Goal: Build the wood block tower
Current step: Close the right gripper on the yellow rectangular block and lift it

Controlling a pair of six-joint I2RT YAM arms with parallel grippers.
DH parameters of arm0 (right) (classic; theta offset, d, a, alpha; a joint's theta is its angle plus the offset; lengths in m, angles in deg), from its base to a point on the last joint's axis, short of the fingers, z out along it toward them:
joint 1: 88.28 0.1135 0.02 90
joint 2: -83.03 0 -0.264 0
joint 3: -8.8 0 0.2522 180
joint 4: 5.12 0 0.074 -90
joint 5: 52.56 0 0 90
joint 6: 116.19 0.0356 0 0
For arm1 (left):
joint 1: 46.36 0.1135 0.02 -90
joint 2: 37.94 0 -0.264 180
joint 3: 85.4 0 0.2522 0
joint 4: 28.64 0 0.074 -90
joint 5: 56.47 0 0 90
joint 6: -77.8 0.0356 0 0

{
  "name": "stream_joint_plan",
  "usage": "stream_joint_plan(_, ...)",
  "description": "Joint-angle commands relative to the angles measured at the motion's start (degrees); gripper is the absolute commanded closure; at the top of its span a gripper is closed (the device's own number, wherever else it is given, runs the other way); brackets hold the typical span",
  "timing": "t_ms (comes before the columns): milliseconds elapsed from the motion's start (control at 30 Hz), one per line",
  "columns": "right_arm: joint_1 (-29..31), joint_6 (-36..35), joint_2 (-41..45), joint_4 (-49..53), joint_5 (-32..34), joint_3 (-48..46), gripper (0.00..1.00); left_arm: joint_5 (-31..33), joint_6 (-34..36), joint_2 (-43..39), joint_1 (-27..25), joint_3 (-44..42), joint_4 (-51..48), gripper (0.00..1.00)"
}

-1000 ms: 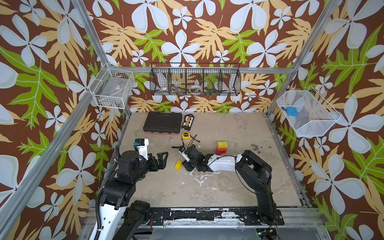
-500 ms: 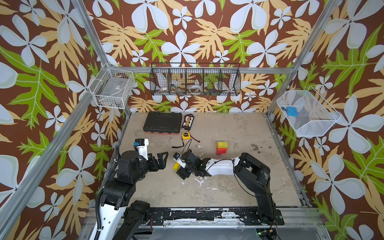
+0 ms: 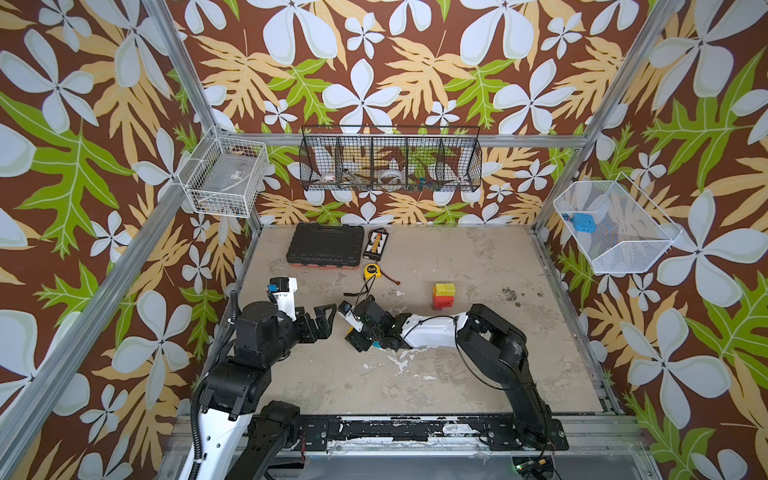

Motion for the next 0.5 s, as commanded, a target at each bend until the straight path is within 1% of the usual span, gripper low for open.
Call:
stream_joint_plan(0, 0.09, 0.58, 0.15, 6.78, 0.52, -0.64, 0.4, -0.26, 0.75, 0.03, 0.04, 0.02, 0.66, 0.0)
stream_joint_plan(67, 0.1, 0.76, 0.42, 6.4, 0.37, -1.01, 0.42, -0.26, 0.82, 0.02, 0.06, -0.02, 0.54, 0.0)
stream_joint_plan(167, 0.09, 1.0, 0.41, 7.45, 0.65, -0.12, 0.47, -0.26, 0.75, -0.22, 0.03, 0.02, 0.63, 0.0)
stream_joint_plan(267, 0.09, 2.13, 2.51, 6.68, 0.13, -1.51, 0.5, -0.25, 0.75, 0.01, 0.04, 0.03, 0.54, 0.0)
stream_joint_plan(367, 0.08, 4.16, 6.61, 7.25, 1.86, -2.72, 0.56, -0.45, 0.83, 0.26, -0.03, 0.02, 0.63, 0.0)
stream_joint_plan(467, -0.05, 6.71, 13.93, 6.41, 4.97, -7.1, 0.57, -0.61, 0.92, 0.57, 0.04, -0.06, 0.63, 0.0)
